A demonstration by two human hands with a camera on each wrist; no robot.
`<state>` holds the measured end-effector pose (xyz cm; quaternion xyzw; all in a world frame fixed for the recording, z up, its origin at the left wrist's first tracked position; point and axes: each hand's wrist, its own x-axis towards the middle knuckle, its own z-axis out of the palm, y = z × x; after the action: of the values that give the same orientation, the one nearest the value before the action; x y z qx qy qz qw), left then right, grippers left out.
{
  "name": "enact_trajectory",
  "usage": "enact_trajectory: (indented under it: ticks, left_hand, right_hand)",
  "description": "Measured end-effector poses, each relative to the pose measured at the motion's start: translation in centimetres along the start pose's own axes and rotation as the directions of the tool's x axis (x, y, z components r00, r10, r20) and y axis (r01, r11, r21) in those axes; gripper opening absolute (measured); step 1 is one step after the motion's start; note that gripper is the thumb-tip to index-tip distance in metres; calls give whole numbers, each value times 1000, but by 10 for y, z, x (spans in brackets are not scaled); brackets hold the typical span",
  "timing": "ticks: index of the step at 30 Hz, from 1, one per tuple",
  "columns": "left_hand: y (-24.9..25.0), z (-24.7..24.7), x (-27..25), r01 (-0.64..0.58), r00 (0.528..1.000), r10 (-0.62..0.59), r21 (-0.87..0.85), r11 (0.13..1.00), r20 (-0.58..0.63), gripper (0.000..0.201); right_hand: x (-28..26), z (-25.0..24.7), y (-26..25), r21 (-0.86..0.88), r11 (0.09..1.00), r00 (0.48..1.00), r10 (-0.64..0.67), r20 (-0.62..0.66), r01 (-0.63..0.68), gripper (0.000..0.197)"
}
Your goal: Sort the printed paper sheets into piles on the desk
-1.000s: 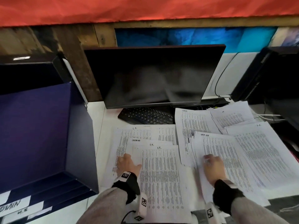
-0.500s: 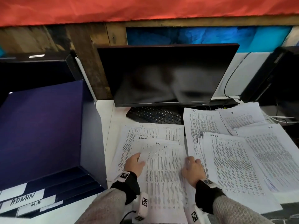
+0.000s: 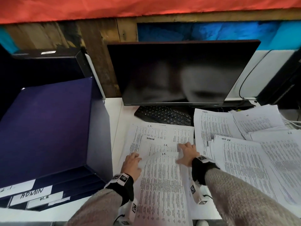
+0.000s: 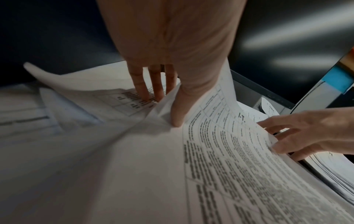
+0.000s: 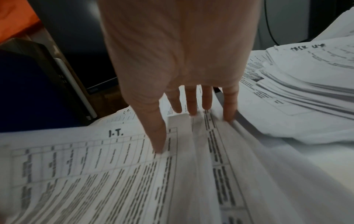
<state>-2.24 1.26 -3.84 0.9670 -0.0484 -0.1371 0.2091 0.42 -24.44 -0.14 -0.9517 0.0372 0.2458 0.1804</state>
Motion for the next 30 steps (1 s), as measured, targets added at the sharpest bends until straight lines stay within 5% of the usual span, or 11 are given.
enact_trajectory:
  ticks: [8,15,19,21,23,27,28,30]
  left_hand:
    - [-3,-2,1,-21,1000,20,25,999,7,46]
    - [-1,-1,4,38,999,-38,-9,999,-8,47]
    - [4,-10,8,99,976,-169,-417,904,-134,39]
    - [7,-17,6,133,966,-250,-716,686,-60,33]
    - [6,-18,6,148,963,-270,-838,525,0,23]
    - [8,-7,12,132,958,-288,-890,436,1,23]
    - [12,-3,13,145,956,-294,-890,432,13,27]
    - [21,2,17,154,941,-338,-850,505,-31,33]
  right_hand:
    - [18,-9,-5,-44,997,998,56,4,-56,84]
    - [7,2,-3,-15,1000,990,-13,-139,11,50]
    - [-9,10,1,204,967,980,-123,-157,154,25]
    - [-17,10,5,446,875,982,-152,-112,186,33]
    - [-24,7,8,676,720,988,-110,-112,157,30]
    - [-39,20,7,961,275,995,96,-37,9,53]
    - [-41,26,9,971,238,994,111,-17,-10,58]
    - [-43,36,11,942,334,991,131,1,-45,55]
